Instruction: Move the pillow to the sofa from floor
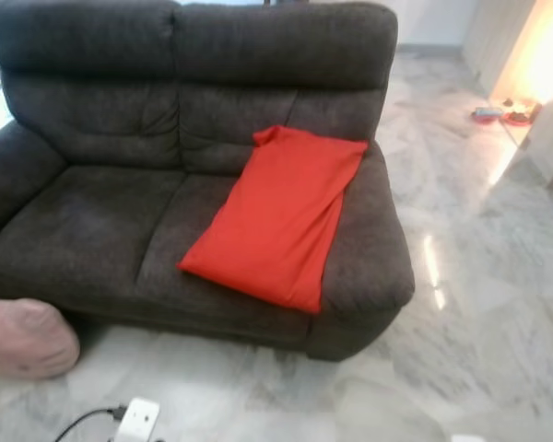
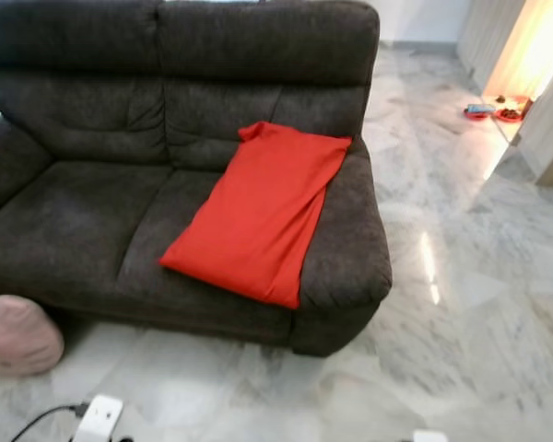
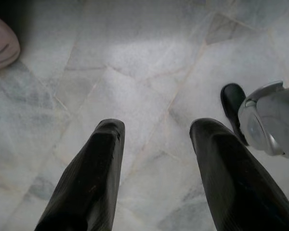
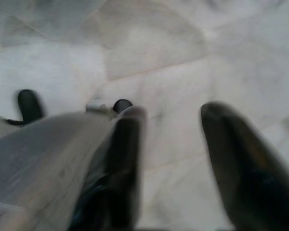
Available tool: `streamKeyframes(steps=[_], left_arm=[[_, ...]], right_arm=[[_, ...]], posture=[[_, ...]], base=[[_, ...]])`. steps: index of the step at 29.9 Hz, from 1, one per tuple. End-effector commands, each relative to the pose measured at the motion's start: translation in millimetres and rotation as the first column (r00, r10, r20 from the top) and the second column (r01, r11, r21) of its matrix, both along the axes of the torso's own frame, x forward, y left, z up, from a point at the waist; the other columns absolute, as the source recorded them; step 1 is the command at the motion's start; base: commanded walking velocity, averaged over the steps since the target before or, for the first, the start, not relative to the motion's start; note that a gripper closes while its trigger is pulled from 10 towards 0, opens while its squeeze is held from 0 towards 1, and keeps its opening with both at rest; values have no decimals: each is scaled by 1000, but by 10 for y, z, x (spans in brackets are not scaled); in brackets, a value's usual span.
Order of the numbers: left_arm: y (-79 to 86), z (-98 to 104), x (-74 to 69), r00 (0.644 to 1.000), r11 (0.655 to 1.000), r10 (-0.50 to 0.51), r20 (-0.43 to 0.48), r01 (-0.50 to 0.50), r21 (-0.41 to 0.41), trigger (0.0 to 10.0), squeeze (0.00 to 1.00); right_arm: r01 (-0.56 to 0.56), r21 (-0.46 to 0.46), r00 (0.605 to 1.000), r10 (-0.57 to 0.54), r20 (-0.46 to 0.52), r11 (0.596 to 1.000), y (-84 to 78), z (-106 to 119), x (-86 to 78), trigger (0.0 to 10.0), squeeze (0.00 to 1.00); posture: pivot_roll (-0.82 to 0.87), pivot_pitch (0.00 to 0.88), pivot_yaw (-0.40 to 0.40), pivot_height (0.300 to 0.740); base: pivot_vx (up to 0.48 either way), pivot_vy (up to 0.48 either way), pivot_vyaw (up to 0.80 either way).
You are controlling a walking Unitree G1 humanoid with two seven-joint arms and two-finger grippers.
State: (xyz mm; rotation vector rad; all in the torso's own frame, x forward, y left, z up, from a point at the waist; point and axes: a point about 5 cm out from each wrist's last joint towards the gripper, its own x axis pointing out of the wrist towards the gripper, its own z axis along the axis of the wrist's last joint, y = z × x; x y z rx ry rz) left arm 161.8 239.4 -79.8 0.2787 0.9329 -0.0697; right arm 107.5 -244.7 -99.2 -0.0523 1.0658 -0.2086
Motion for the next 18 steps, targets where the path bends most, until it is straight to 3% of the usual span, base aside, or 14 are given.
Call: streamKeyframes(steps=[1,18], left_arm=[[-45,-13,0,1000,1000,-9,-6,9,-8,10000,0],[-64,-20,-1,1000,1000,8,-8,-8,-16,10000,0]], right_arm=[[9,-17,1000,-9,-18,1000,-79,4,-61,10000,0],[2,-9,1000,-2,-19,1000,-55,1,-45,10000,0]], posture=[[109,68,1,740],[112,84,-9,740]], base=[[0,311,0],[0,305,0]])
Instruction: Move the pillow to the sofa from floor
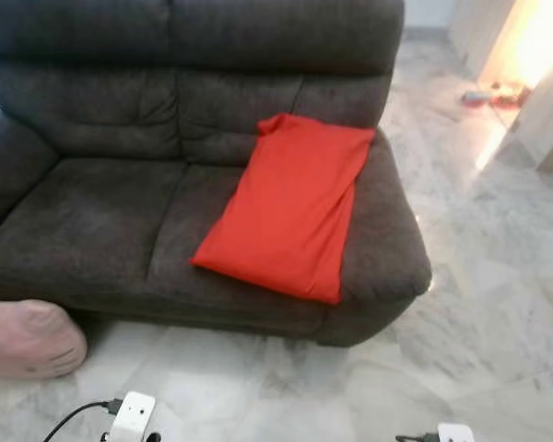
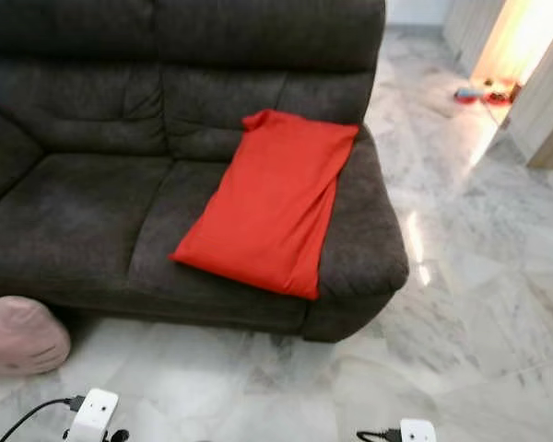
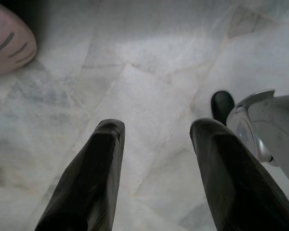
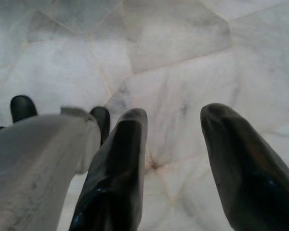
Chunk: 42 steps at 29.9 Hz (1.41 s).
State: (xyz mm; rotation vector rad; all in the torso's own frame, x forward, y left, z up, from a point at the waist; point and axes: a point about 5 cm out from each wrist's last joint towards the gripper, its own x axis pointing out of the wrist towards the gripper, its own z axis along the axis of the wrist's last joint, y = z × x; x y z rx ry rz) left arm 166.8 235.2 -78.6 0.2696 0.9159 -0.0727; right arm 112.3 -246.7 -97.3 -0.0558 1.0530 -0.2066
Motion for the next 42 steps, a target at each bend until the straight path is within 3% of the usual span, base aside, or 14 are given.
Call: streamKeyframes(steps=[1,42], left_arm=[[-22,-33,-51,1000,1000,8,-24,-8,-6,10000,0],[-32,-34,-39,999,1000,22,-32,-22,-16,10000,0]], right_arm=[[6,-6,999,-6,-31,1000,-35,-18,-93,10000,0],[1,8,1000,-1,-25,1000,-1,-19,-56,10000,0]], posture=[[112,84,-9,740],[112,105,-14,740]], base=[[0,304,0],[0,306,0]])
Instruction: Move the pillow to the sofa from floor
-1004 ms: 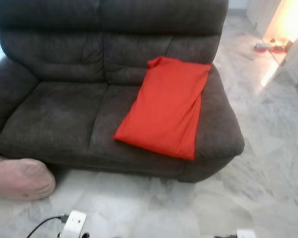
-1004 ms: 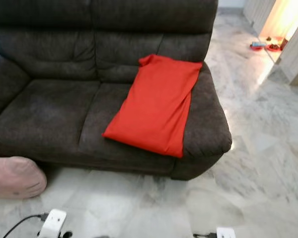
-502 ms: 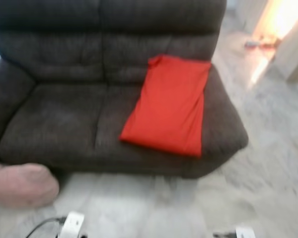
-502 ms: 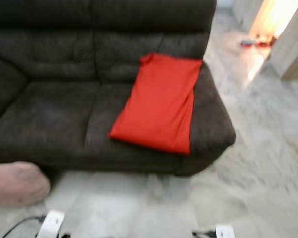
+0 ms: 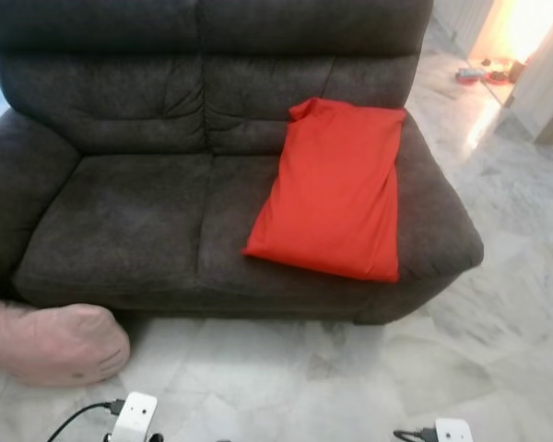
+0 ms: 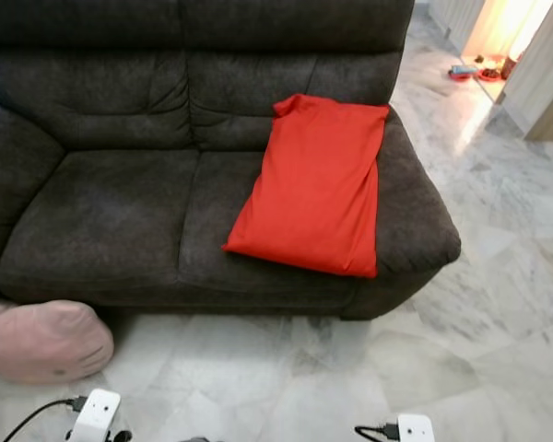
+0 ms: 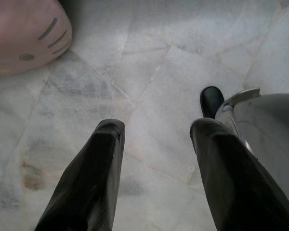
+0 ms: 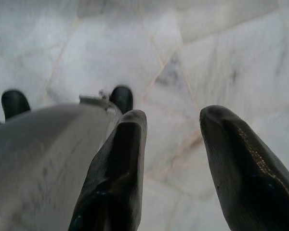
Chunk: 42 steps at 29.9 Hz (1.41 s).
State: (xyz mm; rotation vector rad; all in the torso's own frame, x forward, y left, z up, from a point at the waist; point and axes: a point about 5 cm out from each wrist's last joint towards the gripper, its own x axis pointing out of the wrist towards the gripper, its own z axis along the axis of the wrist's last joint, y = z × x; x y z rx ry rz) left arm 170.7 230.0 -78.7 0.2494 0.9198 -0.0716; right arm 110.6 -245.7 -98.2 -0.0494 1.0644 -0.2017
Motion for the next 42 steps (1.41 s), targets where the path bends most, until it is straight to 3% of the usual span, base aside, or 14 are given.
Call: streamKeyframes(steps=[1,42], left_arm=[[21,-33,-76,1000,1000,12,-29,-12,1,10000,0],[31,-31,-79,999,1000,13,-29,-14,-1,10000,0]], right_arm=[[1,0,1000,-1,-15,1000,-9,-10,-37,10000,0],[-26,12,1000,26,-9,1000,50,-16,-10,10000,0]], posture=[[113,107,-13,740],[123,114,-13,740]], base=[[0,307,0],[0,456,0]])
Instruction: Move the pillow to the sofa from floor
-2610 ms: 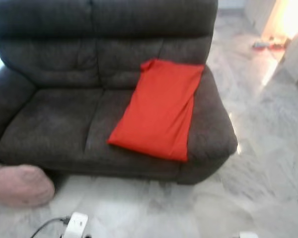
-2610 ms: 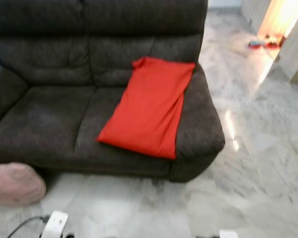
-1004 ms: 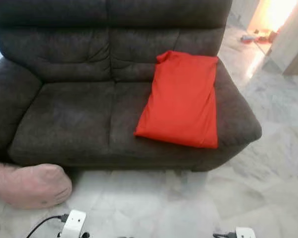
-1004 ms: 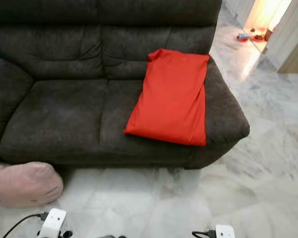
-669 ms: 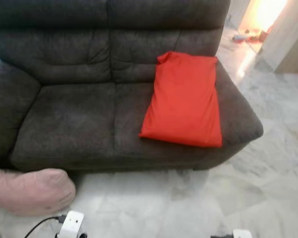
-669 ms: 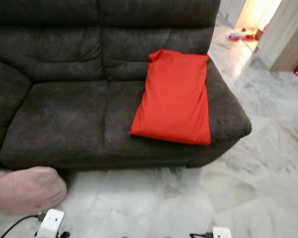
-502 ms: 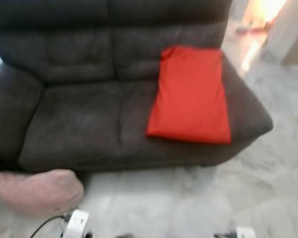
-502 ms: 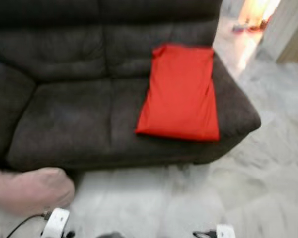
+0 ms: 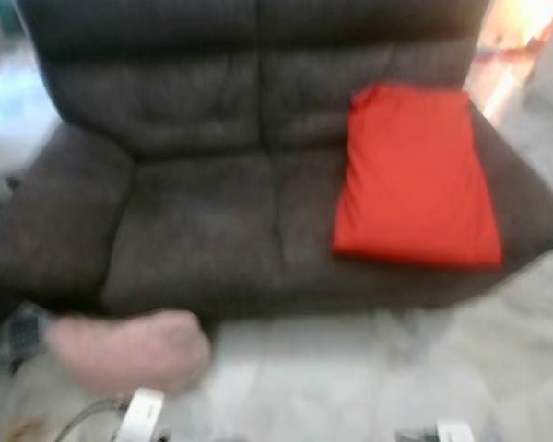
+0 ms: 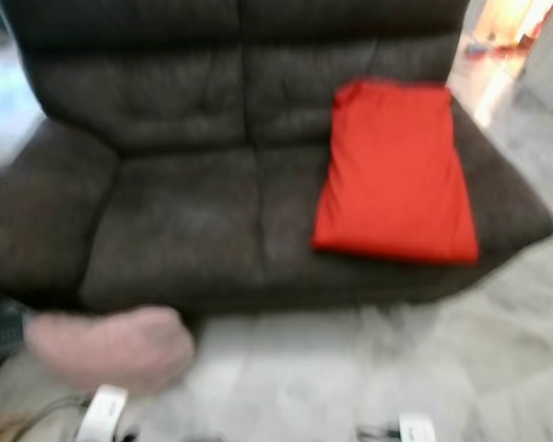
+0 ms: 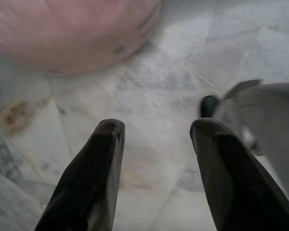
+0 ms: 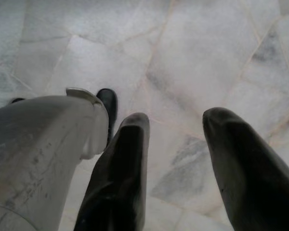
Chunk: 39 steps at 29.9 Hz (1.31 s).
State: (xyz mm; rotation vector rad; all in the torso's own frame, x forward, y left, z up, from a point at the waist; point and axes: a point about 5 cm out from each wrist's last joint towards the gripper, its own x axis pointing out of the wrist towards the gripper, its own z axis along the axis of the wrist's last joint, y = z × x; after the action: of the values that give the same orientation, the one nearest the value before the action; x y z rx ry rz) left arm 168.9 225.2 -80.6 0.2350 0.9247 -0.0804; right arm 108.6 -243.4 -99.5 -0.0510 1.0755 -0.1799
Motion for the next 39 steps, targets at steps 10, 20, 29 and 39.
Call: streamKeyframes(steps=[10,20,29,39], left_arm=[[88,-10,-66,1000,1000,10,-23,-10,18,10000,0],[92,-8,-63,1000,1000,11,-21,-11,19,10000,0],[86,-8,-58,1000,1000,11,-21,-11,22,10000,0],[91,18,-50,985,987,157,78,-156,-25,10000,0]], right_arm=[[-45,37,999,44,26,998,113,-1,78,10000,0],[-53,53,998,52,27,997,138,-3,95,10000,0],[-54,63,998,53,26,997,154,-6,95,10000,0],[-63,69,998,61,31,996,173,-3,119,10000,0]], posture=[[130,98,-8,740],[129,105,-9,740],[128,111,-14,740],[137,114,-19,740]], base=[[0,480,536],[0,480,70],[0,290,0],[0,0,0]])
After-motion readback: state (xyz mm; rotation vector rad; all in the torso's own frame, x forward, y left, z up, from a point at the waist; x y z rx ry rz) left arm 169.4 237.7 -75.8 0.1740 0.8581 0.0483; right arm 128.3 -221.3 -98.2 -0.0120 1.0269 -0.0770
